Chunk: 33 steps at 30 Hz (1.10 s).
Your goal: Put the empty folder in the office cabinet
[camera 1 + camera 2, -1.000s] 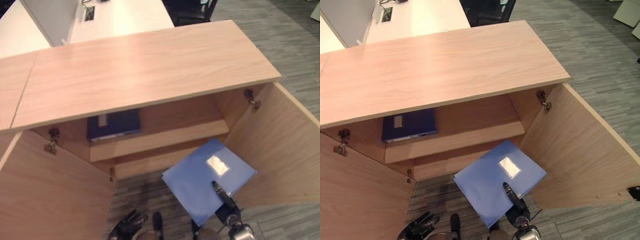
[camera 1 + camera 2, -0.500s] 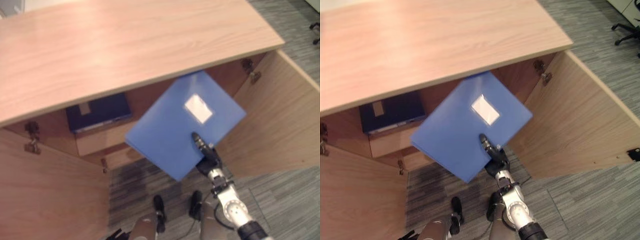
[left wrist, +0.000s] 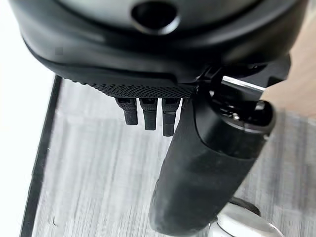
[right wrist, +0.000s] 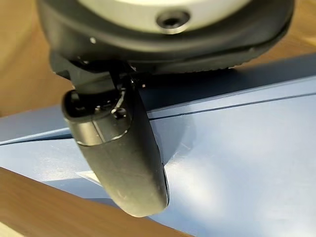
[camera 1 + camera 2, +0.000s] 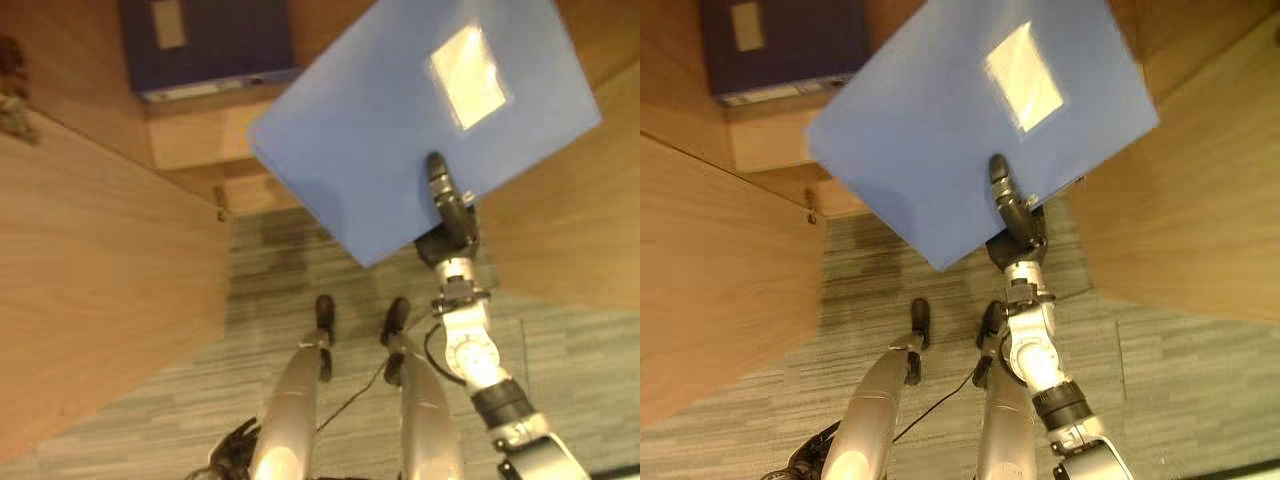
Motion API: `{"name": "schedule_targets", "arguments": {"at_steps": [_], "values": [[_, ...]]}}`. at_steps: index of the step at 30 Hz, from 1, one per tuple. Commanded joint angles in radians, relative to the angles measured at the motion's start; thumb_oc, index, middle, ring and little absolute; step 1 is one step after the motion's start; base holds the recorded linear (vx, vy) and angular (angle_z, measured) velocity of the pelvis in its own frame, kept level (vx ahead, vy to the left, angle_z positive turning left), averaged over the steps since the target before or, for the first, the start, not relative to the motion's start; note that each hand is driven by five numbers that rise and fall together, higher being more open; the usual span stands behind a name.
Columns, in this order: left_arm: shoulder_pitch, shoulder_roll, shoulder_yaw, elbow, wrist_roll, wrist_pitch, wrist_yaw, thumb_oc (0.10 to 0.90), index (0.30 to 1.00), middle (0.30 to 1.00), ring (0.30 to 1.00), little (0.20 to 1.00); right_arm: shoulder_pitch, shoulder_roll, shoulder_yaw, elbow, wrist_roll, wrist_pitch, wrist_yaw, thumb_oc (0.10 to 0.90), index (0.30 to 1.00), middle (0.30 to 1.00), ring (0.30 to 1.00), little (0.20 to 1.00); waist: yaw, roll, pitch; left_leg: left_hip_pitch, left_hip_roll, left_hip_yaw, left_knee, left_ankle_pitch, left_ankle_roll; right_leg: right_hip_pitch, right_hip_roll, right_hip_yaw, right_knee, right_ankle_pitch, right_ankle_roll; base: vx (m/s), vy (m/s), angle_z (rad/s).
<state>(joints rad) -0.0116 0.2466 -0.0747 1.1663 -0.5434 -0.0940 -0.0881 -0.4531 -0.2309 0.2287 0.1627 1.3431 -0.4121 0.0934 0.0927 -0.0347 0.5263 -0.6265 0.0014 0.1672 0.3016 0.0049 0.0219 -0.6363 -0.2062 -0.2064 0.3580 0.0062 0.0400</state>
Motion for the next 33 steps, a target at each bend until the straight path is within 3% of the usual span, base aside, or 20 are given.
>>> {"name": "schedule_targets", "arguments": {"at_steps": [1, 14, 16, 22, 28, 33], "values": [[0.07, 0.028, -0.001, 0.051, -0.004, 0.006, 0.039, 0.8, 0.9, 0.9, 0.9, 0.9, -0.119, -0.015, -0.059, -0.134, 0.002, -0.122, -0.014, 0.4, 0.3, 0.3, 0.3, 0.3, -0.009, 0.029, -0.046, 0.014, 0.053, -0.103, 0.068, -0.083, -0.049, 0.079, -0.008, -0.022, -0.046, 0.016, 0.058, -0.01, -0.042, 0.13], [0.012, 0.095, -0.029, 0.105, -0.005, 0.004, 0.088, 0.8, 0.9, 0.9, 0.9, 0.9, -0.593, -0.073, -0.172, 0.207, 0.109, -0.204, -0.149, 0.4, 0.3, 0.3, 0.3, 0.3, 0.076, 0.036, -0.065, 0.021, 0.043, -0.14, 0.034, -0.083, -0.059, 0.083, -0.008, -0.05, -0.016, -0.03, 0.05, 0.03, -0.047, 0.06], [-0.001, 0.117, -0.026, 0.129, 0.011, 0.007, 0.092, 0.8, 0.9, 0.9, 0.9, 0.9, -0.678, -0.098, -0.184, 0.319, 0.148, -0.197, -0.166, 0.4, 0.3, 0.3, 0.3, 0.3, 0.098, 0.034, -0.08, 0.029, 0.04, -0.147, 0.021, -0.082, -0.062, 0.096, -0.007, -0.06, -0.023, -0.035, 0.052, 0.05, -0.047, 0.14], [-0.012, 0.153, -0.029, 0.15, 0.023, 0.005, 0.096, 0.8, 0.9, 0.9, 0.9, 0.9, -0.785, -0.124, -0.195, 0.434, 0.186, -0.181, -0.177, 0.4, 0.3, 0.3, 0.3, 0.3, 0.124, 0.029, -0.106, 0.04, 0.034, -0.161, 0.005, -0.078, -0.066, 0.117, -0.008, -0.071, -0.033, -0.04, 0.054, 0.04, -0.034, 0.16], [-0.018, 0.188, -0.032, 0.17, 0.011, 0.0, 0.094, 0.8, 0.9, 0.9, 0.9, 0.9, -0.939, -0.177, -0.144, 0.616, 0.204, -0.131, -0.207, 0.4, 0.3, 0.3, 0.3, 0.3, 0.149, 0.024, -0.131, 0.04, 0.03, -0.174, -0.002, -0.075, -0.069, 0.124, -0.01, -0.085, -0.03, -0.046, 0.055, 0.02, -0.02, 0.1], [-0.021, 0.197, -0.043, 0.178, 0.005, -0.002, 0.099, 0.8, 0.9, 0.9, 0.9, 0.9, -1.018, -0.18, -0.132, 0.696, 0.228, -0.129, -0.223, 0.4, 0.3, 0.3, 0.3, 0.3, 0.164, 0.021, -0.148, 0.029, 0.028, -0.183, 0.001, -0.076, -0.07, 0.123, -0.011, -0.092, -0.021, -0.057, 0.053, 0.02, -0.011, 0.09]]}}
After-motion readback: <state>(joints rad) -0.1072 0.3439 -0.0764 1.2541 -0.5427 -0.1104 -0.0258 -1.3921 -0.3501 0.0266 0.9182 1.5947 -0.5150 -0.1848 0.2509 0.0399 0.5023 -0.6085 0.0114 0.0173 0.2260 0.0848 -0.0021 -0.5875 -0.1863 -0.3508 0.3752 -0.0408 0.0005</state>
